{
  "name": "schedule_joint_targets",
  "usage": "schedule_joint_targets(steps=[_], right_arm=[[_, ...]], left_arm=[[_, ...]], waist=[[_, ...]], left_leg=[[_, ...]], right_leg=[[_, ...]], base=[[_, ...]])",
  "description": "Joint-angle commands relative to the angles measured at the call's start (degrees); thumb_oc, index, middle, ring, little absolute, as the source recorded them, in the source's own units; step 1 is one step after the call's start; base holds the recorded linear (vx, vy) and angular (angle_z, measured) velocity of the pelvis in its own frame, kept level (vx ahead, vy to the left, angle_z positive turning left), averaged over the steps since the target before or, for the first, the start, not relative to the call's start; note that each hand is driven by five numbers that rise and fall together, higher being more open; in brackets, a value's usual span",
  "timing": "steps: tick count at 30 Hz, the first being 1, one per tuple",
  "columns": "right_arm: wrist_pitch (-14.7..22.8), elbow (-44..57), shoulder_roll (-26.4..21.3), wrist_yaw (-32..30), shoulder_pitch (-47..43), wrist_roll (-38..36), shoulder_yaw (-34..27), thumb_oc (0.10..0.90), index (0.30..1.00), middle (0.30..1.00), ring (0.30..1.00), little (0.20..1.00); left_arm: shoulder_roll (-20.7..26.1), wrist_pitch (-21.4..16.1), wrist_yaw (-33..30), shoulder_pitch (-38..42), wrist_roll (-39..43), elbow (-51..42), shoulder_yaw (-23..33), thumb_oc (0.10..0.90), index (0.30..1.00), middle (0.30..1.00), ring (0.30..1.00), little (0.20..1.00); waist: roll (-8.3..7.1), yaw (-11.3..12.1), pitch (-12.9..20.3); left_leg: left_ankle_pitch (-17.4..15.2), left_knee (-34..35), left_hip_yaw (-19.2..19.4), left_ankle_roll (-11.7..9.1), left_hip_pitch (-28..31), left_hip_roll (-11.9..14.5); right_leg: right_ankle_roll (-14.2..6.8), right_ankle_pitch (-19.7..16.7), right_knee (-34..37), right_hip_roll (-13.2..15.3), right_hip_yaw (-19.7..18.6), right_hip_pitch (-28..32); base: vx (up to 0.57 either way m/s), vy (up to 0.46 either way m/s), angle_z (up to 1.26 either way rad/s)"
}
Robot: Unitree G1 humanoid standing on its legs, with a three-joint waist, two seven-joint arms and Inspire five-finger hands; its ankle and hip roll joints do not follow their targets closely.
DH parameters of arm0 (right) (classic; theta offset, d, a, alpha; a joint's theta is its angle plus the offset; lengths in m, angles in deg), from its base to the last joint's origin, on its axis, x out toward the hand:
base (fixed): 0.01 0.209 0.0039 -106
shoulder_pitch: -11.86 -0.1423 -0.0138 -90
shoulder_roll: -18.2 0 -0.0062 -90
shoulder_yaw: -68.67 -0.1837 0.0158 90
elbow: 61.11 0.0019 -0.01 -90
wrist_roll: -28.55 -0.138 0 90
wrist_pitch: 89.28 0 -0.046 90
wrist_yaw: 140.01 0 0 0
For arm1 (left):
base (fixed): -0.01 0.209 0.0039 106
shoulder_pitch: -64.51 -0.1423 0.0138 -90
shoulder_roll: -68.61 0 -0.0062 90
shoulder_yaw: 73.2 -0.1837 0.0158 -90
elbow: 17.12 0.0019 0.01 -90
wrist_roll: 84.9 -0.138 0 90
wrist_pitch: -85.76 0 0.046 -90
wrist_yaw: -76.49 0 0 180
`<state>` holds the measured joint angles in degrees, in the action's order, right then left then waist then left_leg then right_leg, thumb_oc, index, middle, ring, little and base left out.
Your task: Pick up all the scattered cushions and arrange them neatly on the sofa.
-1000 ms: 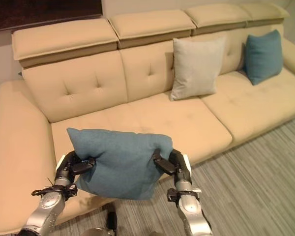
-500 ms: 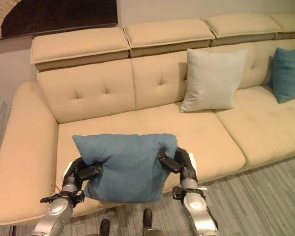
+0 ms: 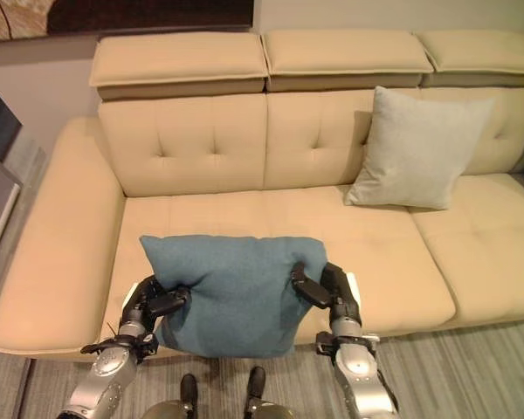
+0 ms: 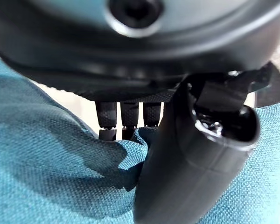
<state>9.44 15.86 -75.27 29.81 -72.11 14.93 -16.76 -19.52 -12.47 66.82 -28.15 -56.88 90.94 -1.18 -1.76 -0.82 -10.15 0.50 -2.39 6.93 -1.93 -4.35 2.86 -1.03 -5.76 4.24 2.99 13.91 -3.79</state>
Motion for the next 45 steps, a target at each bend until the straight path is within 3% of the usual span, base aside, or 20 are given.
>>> schedule_joint_targets(steps=[1, 4, 8, 11, 14, 18, 22, 23, 24, 25, 28, 31, 34, 45], right_arm=[[6.2, 7.3, 1.6, 2.2, -5.1, -0.5, 1.7, 0.4, 0.3, 0.3, 0.3, 0.3], [6.0, 7.1, 2.1, 2.5, -5.5, -0.6, 2.0, 0.4, 0.3, 0.3, 0.3, 0.3], [6.0, 7.2, 3.3, 3.5, -6.9, -0.4, 2.8, 0.4, 0.3, 0.3, 0.3, 0.3], [6.0, 7.2, 3.5, 3.8, -6.9, 0.0, 3.1, 0.4, 0.3, 0.3, 0.3, 0.3], [5.7, 7.0, 3.0, 3.8, -7.2, 0.7, 3.2, 0.4, 0.3, 0.3, 0.3, 0.3], [6.0, 7.2, 2.5, 3.4, -7.3, 0.7, 2.9, 0.4, 0.3, 0.3, 0.3, 0.3], [6.2, 7.1, 2.2, 3.6, -6.5, 0.4, 2.4, 0.4, 0.3, 0.3, 0.3, 0.3], [6.5, 7.4, 1.5, 3.4, -5.8, -0.4, 1.7, 0.4, 0.3, 0.3, 0.3, 0.3], [6.5, 7.4, 1.5, 3.5, -5.8, -0.4, 1.7, 0.4, 0.3, 0.3, 0.3, 0.3], [6.9, 7.6, 0.6, 3.3, -5.6, -1.4, 1.1, 0.4, 0.3, 0.3, 0.3, 0.3], [6.6, 7.7, -0.2, 3.1, -5.5, -2.0, 0.9, 0.4, 0.3, 0.3, 0.3, 0.3], [6.4, 8.0, -0.6, 3.0, -5.3, -1.9, 0.4, 0.4, 0.3, 0.3, 0.3, 0.3], [6.3, 7.9, -0.7, 2.4, -5.5, -1.6, 0.4, 0.4, 0.3, 0.3, 0.3, 0.3], [5.6, 8.6, 0.7, 3.5, -5.0, -1.0, 1.1, 0.4, 0.3, 0.3, 0.3, 0.3]], left_arm=[[-0.1, -7.0, 3.6, 5.3, -1.1, -9.6, 0.9, 0.4, 0.3, 0.3, 0.3, 0.3], [0.5, -7.0, 3.7, 5.0, -1.4, -9.9, 1.5, 0.4, 0.3, 0.3, 0.3, 0.3], [1.6, -7.3, 3.3, 3.9, -0.8, -10.8, 3.0, 0.4, 0.3, 0.3, 0.3, 0.3], [1.6, -7.5, 3.3, 3.7, -0.8, -10.8, 3.3, 0.4, 0.3, 0.3, 0.3, 0.3], [0.9, -7.9, 3.4, 3.6, -0.4, -10.7, 3.3, 0.4, 0.3, 0.3, 0.3, 0.3], [0.1, -8.8, 3.4, 4.7, -0.5, -10.4, 3.9, 0.4, 0.3, 0.3, 0.3, 0.3], [-0.8, -9.0, 3.8, 4.8, -0.3, -10.2, 3.4, 0.4, 0.3, 0.3, 0.3, 0.3], [-1.4, -8.9, 4.2, 5.1, 0.1, -10.1, 2.8, 0.4, 0.3, 0.3, 0.3, 0.3], [-1.4, -8.9, 4.2, 5.1, 0.1, -10.1, 2.8, 0.4, 0.3, 0.3, 0.3, 0.3], [-1.8, -8.7, 4.4, 5.6, 0.6, -9.9, 2.3, 0.4, 0.3, 0.3, 0.3, 0.3], [-2.4, -8.5, 4.4, 5.7, 1.1, -10.2, 2.1, 0.4, 0.3, 0.3, 0.3, 0.3], [-2.6, -8.4, 4.5, 5.9, 1.2, -10.5, 2.2, 0.4, 0.3, 0.3, 0.3, 0.3], [-2.6, -8.7, 3.8, 7.2, 0.4, -11.1, 2.1, 0.4, 0.3, 0.3, 0.3, 0.3], [-1.2, -8.0, 4.0, 5.6, -0.3, -13.6, 2.0, 0.4, 0.3, 0.3, 0.3, 0.3]], waist=[[-3.18, 1.2, 5.8], [-3.24, 1.8, 6.2], [-2.17, 2.0, 4.9], [-1.42, 1.7, 4.4], [-0.39, 0.8, 4.1], [-0.65, -0.7, 3.4], [-1.16, -1.1, 4.2], [-1.32, -1.3, 4.5], [-1.26, -1.5, 4.5], [-1.44, -1.4, 4.2], [-1.65, -1.4, 3.3], [-2.07, -1.4, 3.3], [-1.57, -1.2, 3.5], [-0.79, -0.9, 6.5]], left_leg=[[-3.0, -4.1, -1.7, -0.6, -3.7, -1.7], [-4.1, -3.7, -0.8, 0.3, -2.4, -2.1], [-5.2, -2.3, -0.1, 2.5, 0.6, -2.3], [-5.6, -1.5, -0.4, 3.0, 2.2, -2.4], [-5.8, 1.2, -1.4, 2.8, 5.4, -2.5], [-7.1, 2.3, -3.8, 1.5, 8.7, -2.8], [-8.3, 0.8, -4.8, 0.1, 9.0, -2.0], [-8.9, -2.2, -4.3, -1.3, 8.1, -1.0], [-9.1, -2.5, -4.5, -1.4, 7.9, -0.9], [-8.0, -7.3, -3.8, -2.5, 5.6, 0.2], [-6.0, -14.3, -2.7, -3.1, 1.4, 1.8], [-6.0, -12.0, -1.0, -2.7, -0.6, 2.9], [-3.2, -6.4, -1.1, -3.3, -1.8, 2.8], [-4.1, 0.5, 0.0, -1.8, 6.1, 0.5]], right_leg=[[-6.4, 11.0, -4.2, 1.7, -1.4, 9.4], [-7.0, 11.3, -6.0, 2.4, -1.9, 9.1], [-10.2, 6.9, -19.2, 4.7, -2.9, 2.9], [-10.5, 6.3, -22.9, 4.9, -3.4, -0.1], [-9.1, 7.0, -17.2, 5.1, -2.9, -3.3], [-9.8, 3.7, -8.2, 4.4, -3.9, -5.1], [-8.8, 3.5, -6.6, 3.9, -3.8, -3.1], [-8.1, 4.2, -5.0, 3.7, -2.1, -0.7], [-8.0, 4.1, -4.9, 3.6, -1.9, -0.6], [-7.2, 4.9, -3.6, 3.3, -0.5, 1.7], [-5.9, 6.0, -2.8, 3.0, 0.8, 4.0], [-5.7, 6.8, -1.6, 3.1, 1.7, 5.6], [-5.8, 7.6, -1.4, 2.5, 1.4, 6.7], [-6.6, 8.7, -2.2, 2.7, -1.2, 9.5]], base=[[0.15, 0.113, -0.16], [0.1, 0.097, -0.21], [0.09, 0.132, -0.27], [0.08, 0.065, -0.15], [0.18, -0.008, 0.01], [0.19, -0.123, 0.12], [0.16, -0.177, 0.51], [0.08, -0.143, 0.13], [0.12, -0.252, 0.39], [0.05, -0.153, 0.74], [0.04, -0.111, 0.61], [0.08, -0.027, 0.04], [0.12, 0.029, 0.09], [0.14, 0.075, -0.11]])
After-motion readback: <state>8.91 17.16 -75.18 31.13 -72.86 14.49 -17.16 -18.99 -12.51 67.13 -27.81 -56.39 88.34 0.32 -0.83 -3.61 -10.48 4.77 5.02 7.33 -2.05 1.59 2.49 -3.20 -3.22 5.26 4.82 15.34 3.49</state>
